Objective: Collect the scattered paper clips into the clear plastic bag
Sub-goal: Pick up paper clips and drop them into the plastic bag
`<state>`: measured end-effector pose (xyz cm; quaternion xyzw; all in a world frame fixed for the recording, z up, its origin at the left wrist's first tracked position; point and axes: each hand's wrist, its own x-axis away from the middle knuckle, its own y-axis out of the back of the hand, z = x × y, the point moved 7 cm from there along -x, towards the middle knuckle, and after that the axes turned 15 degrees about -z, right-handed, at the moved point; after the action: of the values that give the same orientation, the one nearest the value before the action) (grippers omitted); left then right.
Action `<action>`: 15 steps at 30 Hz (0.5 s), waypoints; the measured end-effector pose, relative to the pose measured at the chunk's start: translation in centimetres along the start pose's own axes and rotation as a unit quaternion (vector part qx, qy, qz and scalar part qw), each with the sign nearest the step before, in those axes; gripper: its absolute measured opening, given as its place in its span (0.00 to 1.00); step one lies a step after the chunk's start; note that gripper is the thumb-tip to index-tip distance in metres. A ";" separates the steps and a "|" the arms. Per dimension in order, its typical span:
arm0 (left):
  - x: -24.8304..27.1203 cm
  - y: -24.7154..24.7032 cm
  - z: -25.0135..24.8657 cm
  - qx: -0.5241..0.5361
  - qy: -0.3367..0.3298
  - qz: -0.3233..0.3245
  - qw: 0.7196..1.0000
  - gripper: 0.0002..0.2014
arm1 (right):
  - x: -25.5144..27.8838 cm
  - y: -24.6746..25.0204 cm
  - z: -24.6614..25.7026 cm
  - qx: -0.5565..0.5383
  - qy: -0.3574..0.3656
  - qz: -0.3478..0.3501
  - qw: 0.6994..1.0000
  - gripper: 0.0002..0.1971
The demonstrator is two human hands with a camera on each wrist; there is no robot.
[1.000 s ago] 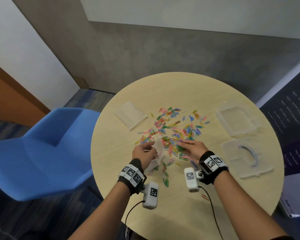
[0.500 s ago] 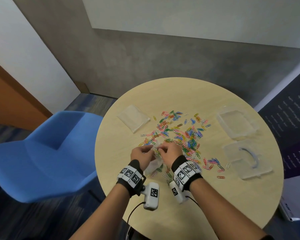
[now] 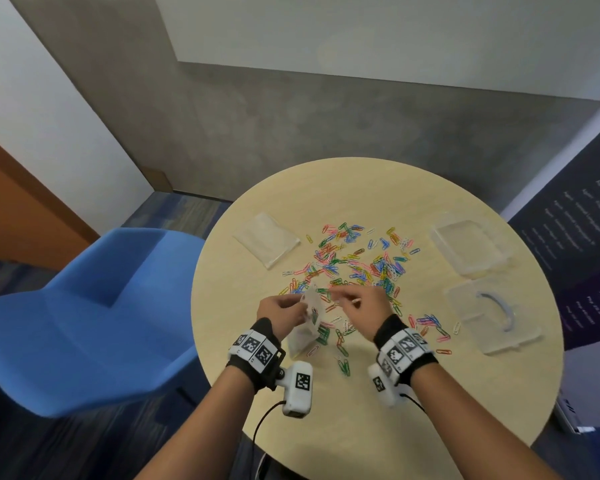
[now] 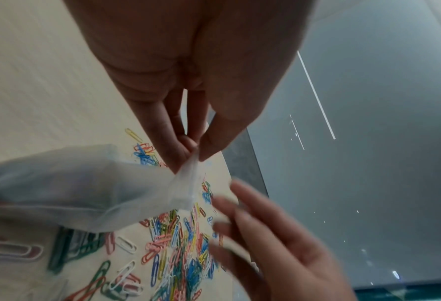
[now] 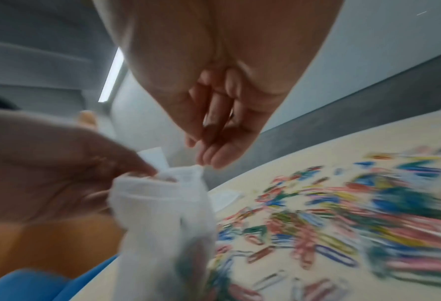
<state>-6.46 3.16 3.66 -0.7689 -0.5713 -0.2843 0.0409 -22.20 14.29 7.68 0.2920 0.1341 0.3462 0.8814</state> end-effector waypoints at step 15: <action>0.2 3.0 -1.5 0.102 -0.005 -0.009 0.995 0.03 | -1.1 -1.0 -12.4 0.398 -0.099 0.020 0.912 0.34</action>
<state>-4.33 1.75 5.82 -0.7568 -0.6044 -0.2212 0.1137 -27.89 18.21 -2.70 0.6541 0.1669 0.2511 0.6938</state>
